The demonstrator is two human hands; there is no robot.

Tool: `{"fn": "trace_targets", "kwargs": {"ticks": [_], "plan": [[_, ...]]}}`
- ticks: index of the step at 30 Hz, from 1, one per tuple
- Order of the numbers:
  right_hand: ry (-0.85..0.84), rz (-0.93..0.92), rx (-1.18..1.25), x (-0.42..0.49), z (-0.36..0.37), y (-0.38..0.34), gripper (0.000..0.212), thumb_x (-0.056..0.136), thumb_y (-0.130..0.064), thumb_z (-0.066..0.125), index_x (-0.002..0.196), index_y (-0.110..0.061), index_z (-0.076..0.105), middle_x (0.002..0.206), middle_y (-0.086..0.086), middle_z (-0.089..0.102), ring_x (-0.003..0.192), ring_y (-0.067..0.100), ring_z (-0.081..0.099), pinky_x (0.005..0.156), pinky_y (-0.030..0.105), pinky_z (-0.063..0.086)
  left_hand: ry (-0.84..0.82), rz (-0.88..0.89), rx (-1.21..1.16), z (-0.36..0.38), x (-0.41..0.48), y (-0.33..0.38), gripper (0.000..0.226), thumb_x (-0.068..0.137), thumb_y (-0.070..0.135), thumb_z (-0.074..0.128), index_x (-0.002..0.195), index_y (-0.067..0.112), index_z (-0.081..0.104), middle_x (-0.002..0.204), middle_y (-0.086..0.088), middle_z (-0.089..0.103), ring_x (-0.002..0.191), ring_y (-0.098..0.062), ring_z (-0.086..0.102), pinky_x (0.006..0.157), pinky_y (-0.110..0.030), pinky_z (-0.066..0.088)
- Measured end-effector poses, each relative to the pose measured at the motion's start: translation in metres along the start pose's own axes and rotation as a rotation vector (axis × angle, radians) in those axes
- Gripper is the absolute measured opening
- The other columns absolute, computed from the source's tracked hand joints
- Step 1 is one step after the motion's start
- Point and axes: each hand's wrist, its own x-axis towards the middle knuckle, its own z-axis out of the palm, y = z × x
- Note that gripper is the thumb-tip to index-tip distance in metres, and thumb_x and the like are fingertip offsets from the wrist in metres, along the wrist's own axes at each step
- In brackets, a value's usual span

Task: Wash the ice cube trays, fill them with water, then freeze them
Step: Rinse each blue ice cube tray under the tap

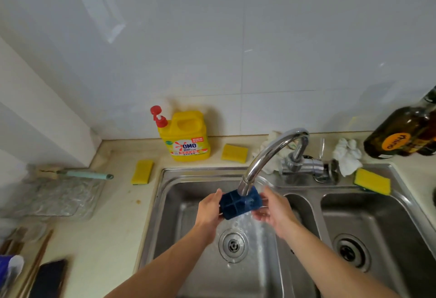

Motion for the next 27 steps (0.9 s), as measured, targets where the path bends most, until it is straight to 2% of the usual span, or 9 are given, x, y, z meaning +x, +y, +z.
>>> {"fn": "trace_targets", "kwargs": {"ticks": [2, 5, 7, 9, 11, 15, 19, 23, 27], "plan": [[0.041, -0.058, -0.043, -0.005, -0.013, -0.010, 0.036, 0.106, -0.038, 0.050, 0.106, -0.005, 0.066, 0.100, 0.023, 0.073, 0.073, 0.026, 0.069, 0.062, 0.033, 0.060, -0.056, -0.024, -0.021, 0.017, 0.004, -0.003, 0.038, 0.106, 0.036, 0.048, 0.110, 0.006, 0.070, 0.104, -0.015, 0.076, 0.098, -0.031, 0.072, 0.086, -0.042, 0.060], [0.086, -0.133, -0.101, -0.013, -0.030, -0.020, 0.033, 0.106, -0.036, 0.050, 0.105, -0.009, 0.068, 0.096, 0.019, 0.074, 0.068, 0.021, 0.067, 0.062, 0.030, 0.060, -0.120, -0.062, -0.045, 0.040, 0.007, -0.003, 0.032, 0.103, 0.032, 0.051, 0.106, 0.010, 0.074, 0.100, -0.012, 0.078, 0.098, -0.030, 0.073, 0.082, -0.041, 0.060], [0.102, -0.177, -0.136, -0.016, -0.039, -0.024, 0.034, 0.107, -0.038, 0.049, 0.105, -0.010, 0.068, 0.095, 0.018, 0.074, 0.067, 0.020, 0.067, 0.067, 0.032, 0.059, -0.116, -0.120, -0.082, 0.052, 0.010, -0.004, 0.027, 0.102, 0.019, 0.049, 0.103, 0.009, 0.073, 0.091, -0.012, 0.079, 0.092, -0.030, 0.073, 0.079, -0.040, 0.061], [0.113, -0.209, -0.161, -0.018, -0.045, -0.026, 0.033, 0.107, -0.038, 0.048, 0.105, -0.010, 0.067, 0.094, 0.018, 0.074, 0.066, 0.018, 0.066, 0.066, 0.029, 0.059, -0.116, -0.164, -0.096, 0.058, 0.012, -0.005, 0.031, 0.103, 0.012, 0.040, 0.105, 0.004, 0.070, 0.085, -0.013, 0.078, 0.082, -0.029, 0.075, 0.069, -0.037, 0.062], [0.125, -0.228, -0.163, -0.018, -0.048, -0.025, 0.033, 0.107, -0.037, 0.048, 0.105, -0.009, 0.067, 0.088, 0.016, 0.073, 0.064, 0.016, 0.066, 0.062, 0.026, 0.059, -0.130, -0.162, -0.073, 0.059, 0.010, -0.004, 0.032, 0.105, 0.014, 0.038, 0.107, 0.003, 0.068, 0.084, -0.011, 0.078, 0.070, -0.026, 0.075, 0.056, -0.032, 0.058], [0.115, -0.170, -0.169, -0.013, -0.041, -0.017, 0.033, 0.107, -0.036, 0.047, 0.104, -0.009, 0.066, 0.084, 0.013, 0.074, 0.066, 0.020, 0.067, 0.065, 0.031, 0.059, -0.144, -0.101, -0.107, 0.047, 0.010, -0.004, 0.028, 0.103, 0.028, 0.052, 0.105, 0.012, 0.075, 0.099, -0.013, 0.078, 0.088, -0.029, 0.077, 0.079, -0.043, 0.063], [0.052, -0.100, -0.186, -0.009, -0.023, -0.005, 0.037, 0.108, -0.039, 0.045, 0.105, -0.008, 0.066, 0.092, 0.017, 0.074, 0.072, 0.024, 0.067, 0.070, 0.035, 0.059, -0.071, -0.077, -0.061, 0.024, 0.008, -0.002, 0.034, 0.104, 0.038, 0.051, 0.110, 0.012, 0.071, 0.107, -0.016, 0.074, 0.099, -0.032, 0.072, 0.070, -0.036, 0.061], [0.004, -0.065, -0.208, -0.009, -0.007, 0.003, 0.040, 0.108, -0.040, 0.044, 0.106, -0.006, 0.064, 0.096, 0.020, 0.074, 0.070, 0.024, 0.066, 0.064, 0.033, 0.058, -0.031, -0.046, -0.017, 0.007, 0.003, 0.002, 0.032, 0.106, 0.036, 0.047, 0.110, 0.013, 0.069, 0.105, -0.014, 0.074, 0.096, -0.028, 0.072, 0.059, -0.027, 0.057], [-0.028, -0.018, -0.201, -0.009, 0.002, 0.008, 0.040, 0.109, -0.041, 0.043, 0.109, -0.006, 0.063, 0.096, 0.021, 0.073, 0.069, 0.027, 0.065, 0.066, 0.037, 0.059, -0.020, 0.001, 0.043, -0.002, -0.002, 0.007, 0.031, 0.105, 0.036, 0.049, 0.106, 0.014, 0.071, 0.100, -0.011, 0.075, 0.093, -0.025, 0.073, 0.062, -0.026, 0.057]]}}
